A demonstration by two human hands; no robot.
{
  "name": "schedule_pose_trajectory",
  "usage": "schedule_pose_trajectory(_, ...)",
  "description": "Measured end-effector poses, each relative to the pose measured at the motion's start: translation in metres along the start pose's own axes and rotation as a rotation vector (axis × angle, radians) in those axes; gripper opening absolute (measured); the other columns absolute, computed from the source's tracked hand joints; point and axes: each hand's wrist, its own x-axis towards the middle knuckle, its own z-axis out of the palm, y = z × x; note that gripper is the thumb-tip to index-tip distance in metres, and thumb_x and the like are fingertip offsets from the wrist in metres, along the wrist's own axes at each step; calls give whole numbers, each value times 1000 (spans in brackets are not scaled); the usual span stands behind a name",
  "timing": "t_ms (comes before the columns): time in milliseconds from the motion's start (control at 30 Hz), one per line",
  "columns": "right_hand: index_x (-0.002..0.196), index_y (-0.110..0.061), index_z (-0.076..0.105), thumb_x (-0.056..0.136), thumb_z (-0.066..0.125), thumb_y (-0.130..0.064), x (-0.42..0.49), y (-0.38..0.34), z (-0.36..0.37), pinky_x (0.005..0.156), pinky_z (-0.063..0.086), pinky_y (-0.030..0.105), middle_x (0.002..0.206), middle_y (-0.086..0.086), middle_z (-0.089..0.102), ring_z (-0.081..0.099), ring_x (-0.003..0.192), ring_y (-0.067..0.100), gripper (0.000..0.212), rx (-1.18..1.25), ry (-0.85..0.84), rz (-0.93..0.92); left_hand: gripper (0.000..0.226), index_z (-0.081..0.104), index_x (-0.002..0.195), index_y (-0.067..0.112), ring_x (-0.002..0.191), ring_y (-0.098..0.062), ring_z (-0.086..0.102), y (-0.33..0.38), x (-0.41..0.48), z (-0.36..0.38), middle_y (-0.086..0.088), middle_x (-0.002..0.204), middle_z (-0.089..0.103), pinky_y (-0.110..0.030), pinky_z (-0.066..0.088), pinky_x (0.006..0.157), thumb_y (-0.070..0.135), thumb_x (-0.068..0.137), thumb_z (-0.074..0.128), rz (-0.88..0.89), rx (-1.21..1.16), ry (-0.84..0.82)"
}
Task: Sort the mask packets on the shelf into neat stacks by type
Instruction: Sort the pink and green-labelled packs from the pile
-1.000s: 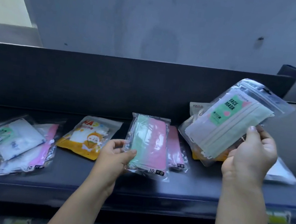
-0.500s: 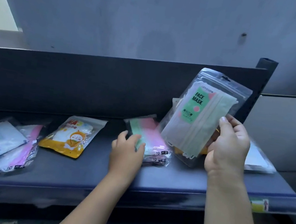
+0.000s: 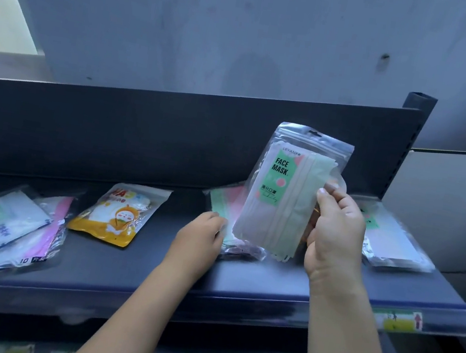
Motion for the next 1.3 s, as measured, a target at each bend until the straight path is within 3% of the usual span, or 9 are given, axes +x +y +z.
schedule_pose_trajectory(100, 107, -15, 70, 102, 58, -11, -3, 5, -1, 73, 61, 38, 102, 8, 77, 73, 85, 19, 13, -11, 3, 23, 21, 49, 74, 21, 77, -22, 47, -1, 0, -1, 0, 82, 47, -41, 46, 61, 14, 93, 47, 21, -8, -31)
schedule_pose_trajectory(233, 98, -17, 70, 103, 58, -11, -9, 10, -3, 59, 58, 29, 92, 4, 78, 73, 77, 16, 14, -20, 9, 45, 20, 69, 107, 23, 98, -18, 62, -7, 2, -3, 7, 103, 67, -39, 56, 84, 24, 98, 52, -30, -148, 18)
schedule_pose_trajectory(367, 96, -21, 68, 103, 57, -14, -16, 5, -3, 59, 57, 30, 88, 3, 75, 70, 70, 15, 15, 6, 33, 55, 41, 70, 131, 20, 118, -13, 64, 11, -7, -29, 6, 127, 72, -34, 53, 99, 4, 96, 52, 4, -237, 238)
schedule_pose_trajectory(533, 98, -21, 69, 103, 58, -15, -20, -4, -12, 61, 57, 30, 91, 3, 75, 69, 68, 14, 13, 16, 86, 53, 46, 69, 131, 21, 90, -7, 69, 31, -20, -58, 10, 108, 75, -34, 57, 78, -5, 97, 51, 18, -395, 233)
schedule_pose_trajectory(667, 100, -21, 72, 104, 58, -15, -25, -6, -26, 65, 57, 31, 102, 3, 79, 72, 78, 13, 16, -14, 122, 59, 37, 71, 125, 26, 87, -11, 74, 50, -28, -70, 8, 103, 76, -48, 59, 79, 3, 103, 51, -19, -673, 78)
schedule_pose_trajectory(767, 100, -20, 75, 105, 56, -13, -28, -8, -37, 72, 57, 35, 106, 6, 80, 73, 78, 12, 20, -33, 87, 69, 32, 73, 120, 27, 82, -14, 73, 75, -33, -65, 5, 100, 77, -42, 61, 79, 5, 100, 61, 4, -812, -13)
schedule_pose_trajectory(867, 108, -26, 77, 103, 59, -11, -25, -13, -50, 84, 62, 38, 111, 3, 79, 76, 97, 15, 24, -44, 118, 4, 38, 74, 119, 30, 62, -9, 55, 98, -34, -45, 2, 84, 70, -24, 48, 64, 4, 91, 73, 43, -758, 4)
schedule_pose_trajectory(967, 125, -34, 73, 98, 69, -21, -20, -18, -71, 86, 62, 39, 94, -7, 73, 70, 85, 12, 30, -297, 236, -150, 45, 71, 127, 25, 68, -6, 55, 121, -32, -22, 13, 98, 62, -13, 44, 71, 3, 88, 73, 107, -596, 66)
schedule_pose_trajectory(1300, 116, -26, 74, 91, 70, -18, 75, -62, -147, 83, 60, 41, 110, 2, 71, 68, 87, 16, 26, -709, 310, -380, 42, 68, 130, 14, 98, -6, 52, 226, -3, 60, 11, 130, 46, -11, 43, 90, 8, 89, 69, 188, -459, 30)
